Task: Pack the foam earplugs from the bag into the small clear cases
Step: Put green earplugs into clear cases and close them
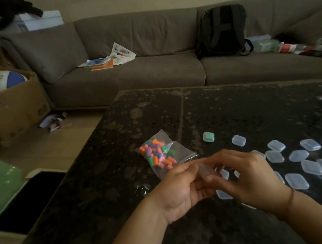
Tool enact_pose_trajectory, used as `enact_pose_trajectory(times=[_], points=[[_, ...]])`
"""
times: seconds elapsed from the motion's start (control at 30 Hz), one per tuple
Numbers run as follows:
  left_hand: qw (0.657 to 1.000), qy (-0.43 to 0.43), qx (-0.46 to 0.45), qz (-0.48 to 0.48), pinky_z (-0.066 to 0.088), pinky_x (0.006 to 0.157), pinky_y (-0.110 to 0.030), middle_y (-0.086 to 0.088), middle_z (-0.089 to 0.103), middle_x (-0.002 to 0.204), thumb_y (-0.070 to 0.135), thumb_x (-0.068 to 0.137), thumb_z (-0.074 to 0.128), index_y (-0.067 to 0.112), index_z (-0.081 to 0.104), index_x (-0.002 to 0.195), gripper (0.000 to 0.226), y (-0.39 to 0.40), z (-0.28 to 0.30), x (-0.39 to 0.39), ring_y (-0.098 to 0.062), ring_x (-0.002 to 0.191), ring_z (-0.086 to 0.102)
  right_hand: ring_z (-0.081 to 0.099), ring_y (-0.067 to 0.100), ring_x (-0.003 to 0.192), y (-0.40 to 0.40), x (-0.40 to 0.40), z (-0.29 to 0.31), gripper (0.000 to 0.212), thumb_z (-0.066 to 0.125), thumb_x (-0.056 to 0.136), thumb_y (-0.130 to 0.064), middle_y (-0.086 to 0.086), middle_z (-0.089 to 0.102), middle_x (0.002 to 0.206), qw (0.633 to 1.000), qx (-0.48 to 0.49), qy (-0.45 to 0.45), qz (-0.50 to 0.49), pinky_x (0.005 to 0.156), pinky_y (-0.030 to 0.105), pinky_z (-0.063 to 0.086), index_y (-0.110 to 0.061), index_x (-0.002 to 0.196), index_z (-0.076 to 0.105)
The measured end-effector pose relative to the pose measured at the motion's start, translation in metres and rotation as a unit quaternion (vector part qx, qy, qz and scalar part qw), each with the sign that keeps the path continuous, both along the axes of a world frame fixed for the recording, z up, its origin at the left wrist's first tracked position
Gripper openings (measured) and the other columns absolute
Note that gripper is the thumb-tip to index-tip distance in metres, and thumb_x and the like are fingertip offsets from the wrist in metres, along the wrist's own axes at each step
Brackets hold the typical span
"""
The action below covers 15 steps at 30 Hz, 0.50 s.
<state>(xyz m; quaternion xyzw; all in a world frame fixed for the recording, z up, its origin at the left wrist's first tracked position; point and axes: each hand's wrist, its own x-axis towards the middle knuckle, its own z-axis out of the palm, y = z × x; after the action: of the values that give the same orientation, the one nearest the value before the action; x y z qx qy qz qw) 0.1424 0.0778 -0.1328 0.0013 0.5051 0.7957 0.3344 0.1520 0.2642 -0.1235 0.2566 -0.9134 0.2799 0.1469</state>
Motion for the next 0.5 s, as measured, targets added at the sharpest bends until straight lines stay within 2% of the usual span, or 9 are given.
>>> enact_pose_trajectory(times=[0.07, 0.13, 0.23, 0.3, 0.4, 0.5], points=[[1.000, 0.011, -0.017, -0.013, 0.057, 0.078, -0.030, -0.011, 0.076, 0.108, 0.021, 0.110, 0.033, 0.012, 0.068, 0.122, 0.038, -0.001, 0.000, -0.002, -0.017, 0.088, 0.072, 0.064, -0.005, 0.085, 0.001, 0.000, 0.000, 0.036, 0.052, 0.085, -0.068, -0.028, 0.064, 0.096, 1.000, -0.018, -0.011, 0.008, 0.065, 0.018, 0.055, -0.044, 0.111, 0.061], [0.999, 0.021, -0.030, -0.031, 0.057, 0.079, -0.031, -0.011, 0.075, 0.105, 0.021, 0.110, 0.033, 0.012, 0.066, 0.125, 0.037, -0.003, -0.001, -0.002, -0.018, 0.087, 0.070, 0.065, -0.001, 0.088, 0.001, 0.000, 0.000, 0.036, 0.054, 0.083, -0.068, -0.026, 0.066, 0.098, 0.996, -0.068, -0.059, 0.016, 0.067, 0.020, 0.055, -0.044, 0.108, 0.063], [0.997, 0.027, -0.029, -0.073, 0.054, 0.078, -0.030, -0.008, 0.073, 0.093, 0.022, 0.109, 0.036, 0.012, 0.066, 0.122, 0.034, -0.008, 0.000, -0.001, -0.017, 0.081, 0.066, 0.067, -0.003, 0.085, 0.002, 0.000, -0.001, 0.019, 0.057, 0.088, -0.049, -0.026, 0.067, 0.098, 0.988, -0.110, -0.106, 0.018, 0.068, 0.017, 0.055, -0.039, 0.103, 0.065], [0.991, 0.033, -0.020, -0.128, 0.053, 0.080, -0.030, -0.010, 0.071, 0.094, 0.025, 0.108, 0.039, 0.011, 0.064, 0.124, 0.032, -0.012, 0.002, 0.002, -0.018, 0.082, 0.064, 0.068, -0.006, 0.080, 0.001, -0.001, -0.001, 0.017, 0.054, 0.086, -0.042, -0.026, 0.068, 0.094, 0.985, -0.136, -0.108, -0.005, 0.067, 0.013, 0.054, -0.037, 0.098, 0.064], [0.983, 0.037, -0.001, -0.181, 0.053, 0.081, -0.029, -0.014, 0.068, 0.099, 0.023, 0.106, 0.041, 0.007, 0.058, 0.128, 0.033, -0.011, 0.001, 0.004, -0.020, 0.085, 0.064, 0.068, -0.005, 0.075, -0.006, -0.002, -0.002, 0.022, 0.052, 0.079, -0.052, -0.023, 0.070, 0.088, 0.987, -0.123, -0.096, -0.028, 0.067, 0.017, 0.056, -0.040, 0.094, 0.062], [0.989, 0.036, -0.019, -0.142, 0.053, 0.078, -0.030, -0.013, 0.067, 0.098, 0.020, 0.104, 0.041, 0.005, 0.058, 0.129, 0.034, -0.012, -0.004, 0.000, -0.019, 0.083, 0.064, 0.068, -0.005, 0.074, -0.013, -0.001, -0.004, 0.024, 0.053, 0.077, -0.057, -0.019, 0.070, 0.080, 0.991, -0.100, -0.079, -0.038, 0.065, 0.024, 0.058, -0.043, 0.095, 0.061]])
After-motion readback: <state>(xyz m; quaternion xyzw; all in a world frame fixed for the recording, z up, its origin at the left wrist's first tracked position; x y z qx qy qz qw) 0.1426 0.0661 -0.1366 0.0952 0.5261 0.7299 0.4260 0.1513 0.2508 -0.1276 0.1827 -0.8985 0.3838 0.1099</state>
